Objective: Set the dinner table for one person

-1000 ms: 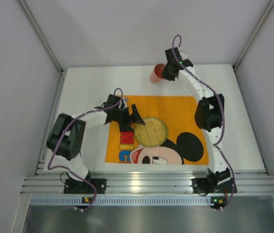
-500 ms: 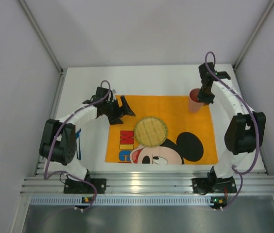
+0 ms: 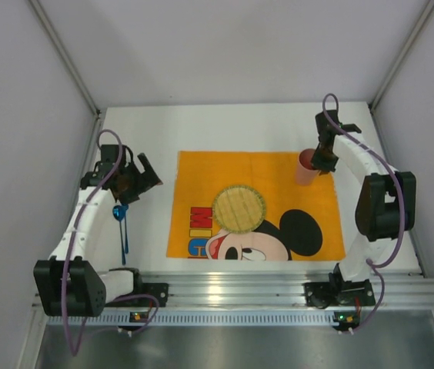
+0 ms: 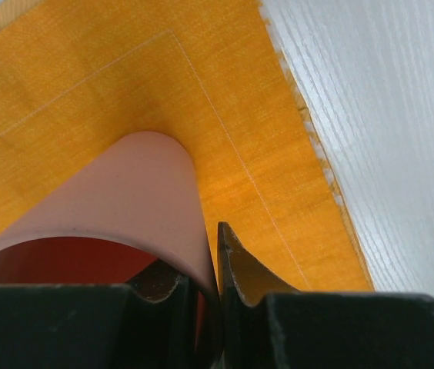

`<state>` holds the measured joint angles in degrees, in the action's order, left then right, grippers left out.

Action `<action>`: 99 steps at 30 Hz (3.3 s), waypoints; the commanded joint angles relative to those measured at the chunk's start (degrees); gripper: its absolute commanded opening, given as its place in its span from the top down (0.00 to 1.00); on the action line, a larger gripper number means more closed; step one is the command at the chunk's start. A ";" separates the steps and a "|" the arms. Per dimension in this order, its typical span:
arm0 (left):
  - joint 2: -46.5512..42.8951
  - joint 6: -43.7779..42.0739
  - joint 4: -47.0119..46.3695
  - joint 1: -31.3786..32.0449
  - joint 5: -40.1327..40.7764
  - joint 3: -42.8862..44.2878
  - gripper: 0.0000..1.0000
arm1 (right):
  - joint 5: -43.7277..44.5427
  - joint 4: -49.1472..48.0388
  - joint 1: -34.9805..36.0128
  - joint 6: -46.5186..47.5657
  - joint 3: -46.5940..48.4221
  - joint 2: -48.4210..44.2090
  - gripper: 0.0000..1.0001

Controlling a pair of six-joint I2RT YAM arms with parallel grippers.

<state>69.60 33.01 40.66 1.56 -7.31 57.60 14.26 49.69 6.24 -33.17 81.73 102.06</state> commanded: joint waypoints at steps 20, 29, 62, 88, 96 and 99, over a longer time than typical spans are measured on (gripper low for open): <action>9.49 -11.65 3.11 -15.18 16.18 -2.94 0.02 | -7.23 -0.57 -0.35 2.14 -8.43 -18.29 0.06; 20.38 -12.37 -1.99 -16.59 14.61 -4.70 0.10 | -7.58 2.95 -0.53 2.49 -6.41 -20.50 0.05; 46.68 -8.58 -3.74 -6.05 8.01 27.30 0.50 | -7.23 3.31 -2.64 1.88 -11.86 -22.96 0.09; 34.82 -10.86 -9.47 -6.40 12.95 13.23 1.00 | -5.21 6.47 -2.64 2.76 -12.21 -26.83 0.10; 28.22 -10.25 -2.00 -5.78 11.62 20.88 0.73 | -6.44 6.73 -2.55 2.32 -13.44 -27.00 0.11; 26.46 -10.42 -2.43 -5.43 10.92 20.10 0.73 | -6.88 6.12 -2.55 2.23 -14.58 -27.70 0.11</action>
<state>99.68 22.79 36.60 -4.21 4.45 76.51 7.64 55.57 4.34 -31.05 68.03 76.73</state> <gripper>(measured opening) 0.266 0.895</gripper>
